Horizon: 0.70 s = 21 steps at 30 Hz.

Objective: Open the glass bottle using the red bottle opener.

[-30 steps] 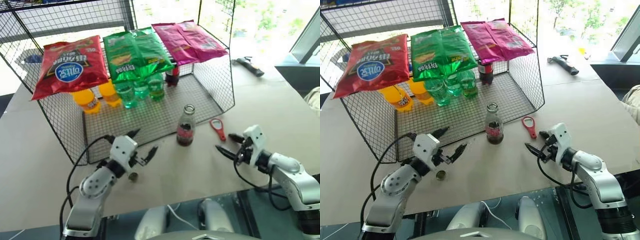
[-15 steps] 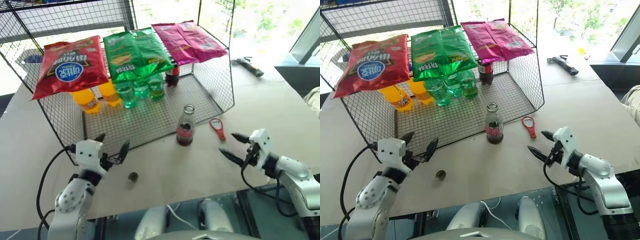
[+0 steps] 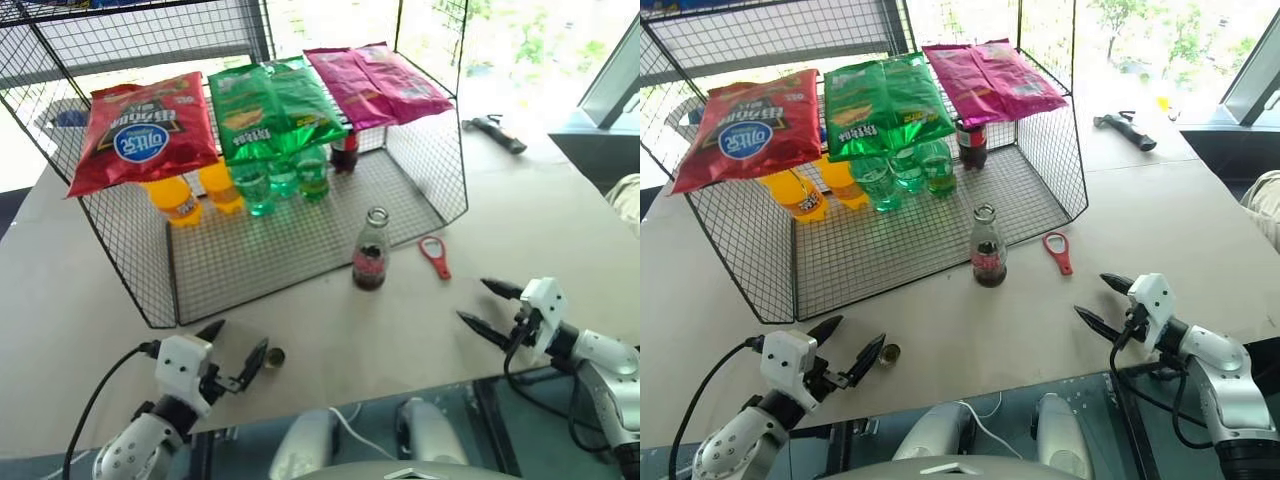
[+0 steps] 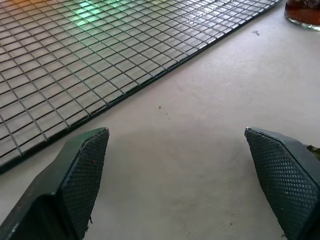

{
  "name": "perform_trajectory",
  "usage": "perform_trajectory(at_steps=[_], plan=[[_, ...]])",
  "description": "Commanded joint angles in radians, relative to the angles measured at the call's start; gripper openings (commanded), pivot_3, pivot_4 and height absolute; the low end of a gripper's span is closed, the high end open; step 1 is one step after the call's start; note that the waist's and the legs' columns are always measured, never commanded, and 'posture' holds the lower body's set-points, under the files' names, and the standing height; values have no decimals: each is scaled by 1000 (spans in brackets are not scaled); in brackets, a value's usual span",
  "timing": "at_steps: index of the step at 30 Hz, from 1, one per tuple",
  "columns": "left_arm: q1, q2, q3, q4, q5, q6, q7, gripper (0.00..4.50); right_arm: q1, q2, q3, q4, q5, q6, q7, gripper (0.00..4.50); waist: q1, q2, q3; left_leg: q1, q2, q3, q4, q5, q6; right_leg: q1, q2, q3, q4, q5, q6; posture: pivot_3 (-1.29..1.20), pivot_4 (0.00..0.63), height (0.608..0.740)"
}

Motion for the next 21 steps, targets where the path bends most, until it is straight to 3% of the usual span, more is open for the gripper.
perform_trajectory(at_steps=[1, 21], plan=[[37, -3, 26, -15, -5, -39, -4, 4500, -22, 0, -18, 11, 4, -31, 12, 4288, -1, 0, 0, 0, 0, 0, 0, 0, 0, 0, 0, 0, 0, 0, 0, 0, 150, 740], [127, 16, 121, -2, -32, -95, -55, 4500, -46, 12, -5, 41, 36, -54, 90, 4288, -1, 0, 0, 0, 1, 2, 0, 0, 0, 0, 0, 1, -1, 0, 0, 0, 150, 740]])
